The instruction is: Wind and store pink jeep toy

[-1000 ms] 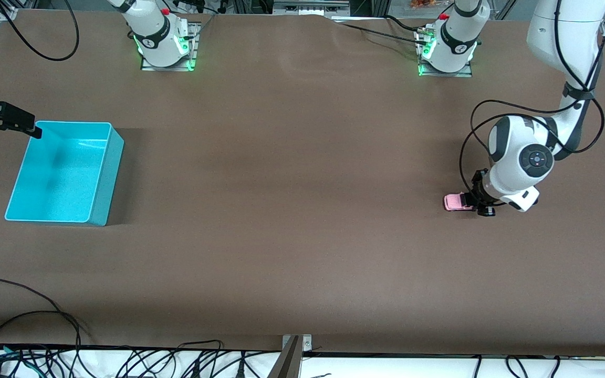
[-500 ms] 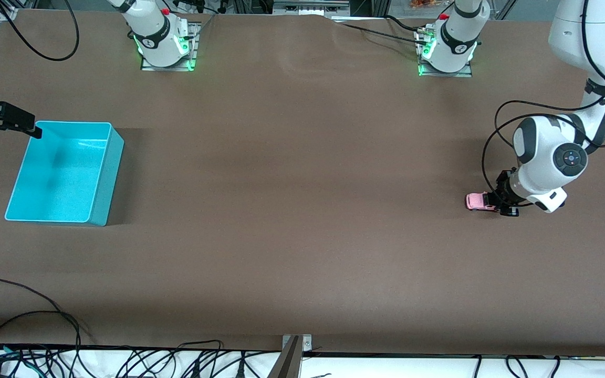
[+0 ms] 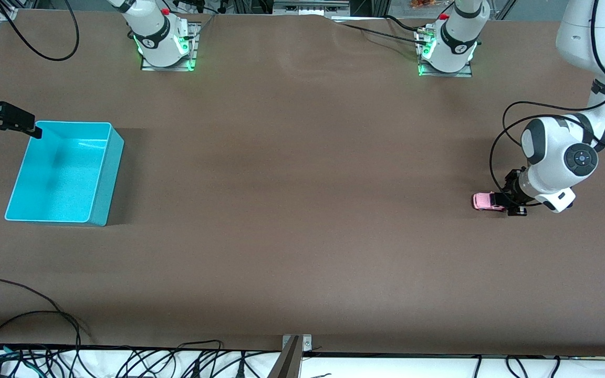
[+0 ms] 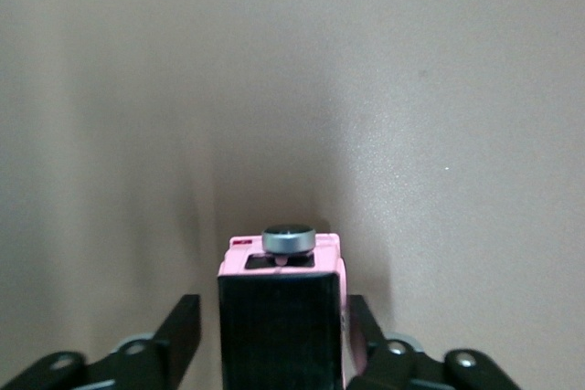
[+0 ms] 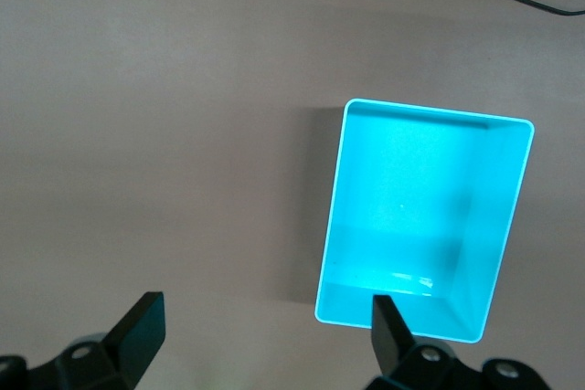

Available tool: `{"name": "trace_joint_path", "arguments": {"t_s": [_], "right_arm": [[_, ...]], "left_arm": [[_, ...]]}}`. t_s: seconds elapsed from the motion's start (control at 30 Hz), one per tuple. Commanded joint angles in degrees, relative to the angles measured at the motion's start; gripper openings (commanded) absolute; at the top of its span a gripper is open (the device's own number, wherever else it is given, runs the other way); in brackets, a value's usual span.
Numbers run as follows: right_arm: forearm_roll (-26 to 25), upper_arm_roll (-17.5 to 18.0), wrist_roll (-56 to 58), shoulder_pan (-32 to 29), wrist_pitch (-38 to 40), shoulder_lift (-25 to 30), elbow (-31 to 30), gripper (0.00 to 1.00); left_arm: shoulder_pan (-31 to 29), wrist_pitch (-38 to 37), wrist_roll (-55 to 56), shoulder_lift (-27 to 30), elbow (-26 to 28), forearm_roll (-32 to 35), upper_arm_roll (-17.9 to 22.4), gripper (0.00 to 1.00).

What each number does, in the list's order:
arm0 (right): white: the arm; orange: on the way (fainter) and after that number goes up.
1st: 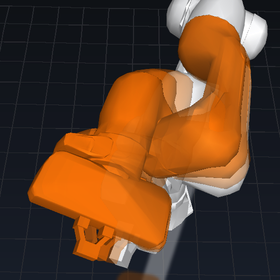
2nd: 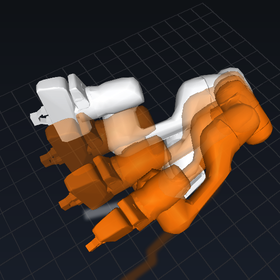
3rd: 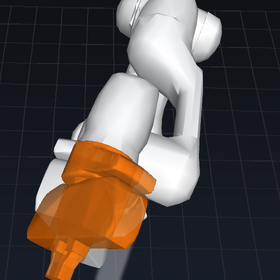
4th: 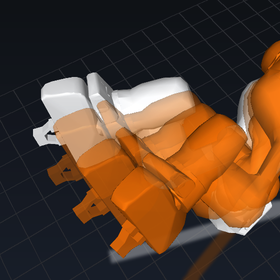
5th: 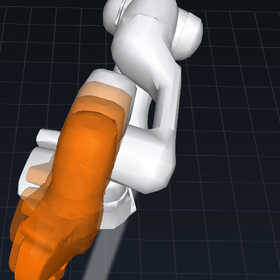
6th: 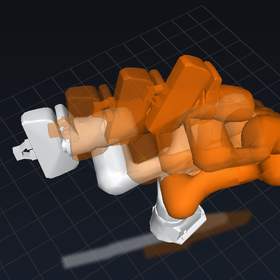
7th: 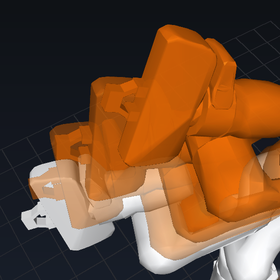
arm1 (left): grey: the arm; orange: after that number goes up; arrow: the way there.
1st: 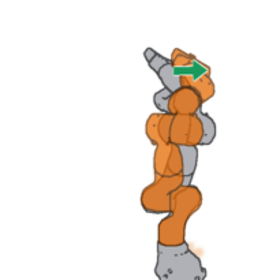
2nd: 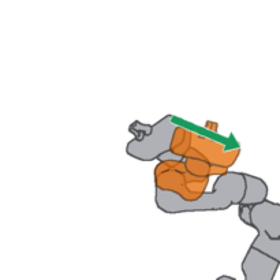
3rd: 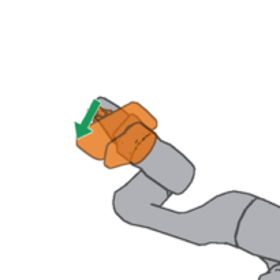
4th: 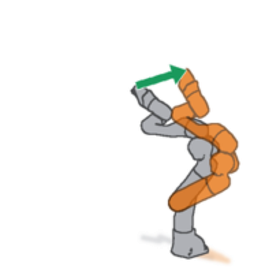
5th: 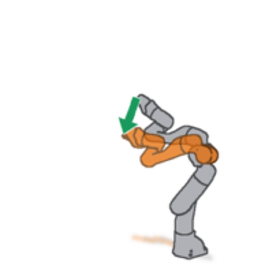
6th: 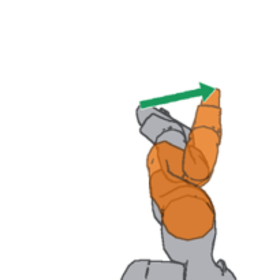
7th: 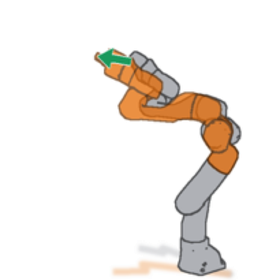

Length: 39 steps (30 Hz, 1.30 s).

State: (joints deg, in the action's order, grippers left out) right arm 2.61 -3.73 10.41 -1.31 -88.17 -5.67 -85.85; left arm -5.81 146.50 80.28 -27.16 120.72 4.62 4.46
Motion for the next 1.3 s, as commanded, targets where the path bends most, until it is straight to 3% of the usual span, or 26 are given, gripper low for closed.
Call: {"name": "trace_joint_path", "arguments": {"t_s": [0.0,0.47,0.77,1.27], "right_arm": [[-0.32,0.22,-0.48,0.08,0.46,0.48,-0.20,1.00],[-0.32,0.22,-0.48,0.08,0.46,0.48,-0.20,1.00],[-0.32,0.22,-0.48,0.08,0.46,0.40,-0.20,1.00],[-0.32,0.22,-0.48,0.08,0.46,0.40,-0.20,1.00]], "left_arm": [[-0.95,-1.30,-2.14,-0.62,-2.50,1.53,0.20,1.00],[-1.57,-12.28,-6.80,7.46,-5.31,1.53,-0.15,1.00],[-1.13,-21.16,-13.56,11.51,-11.90,1.62,-0.50,1.00],[-0.78,-33.20,-38.33,15.03,-23.50,1.44,-2.08,1.00]]}}
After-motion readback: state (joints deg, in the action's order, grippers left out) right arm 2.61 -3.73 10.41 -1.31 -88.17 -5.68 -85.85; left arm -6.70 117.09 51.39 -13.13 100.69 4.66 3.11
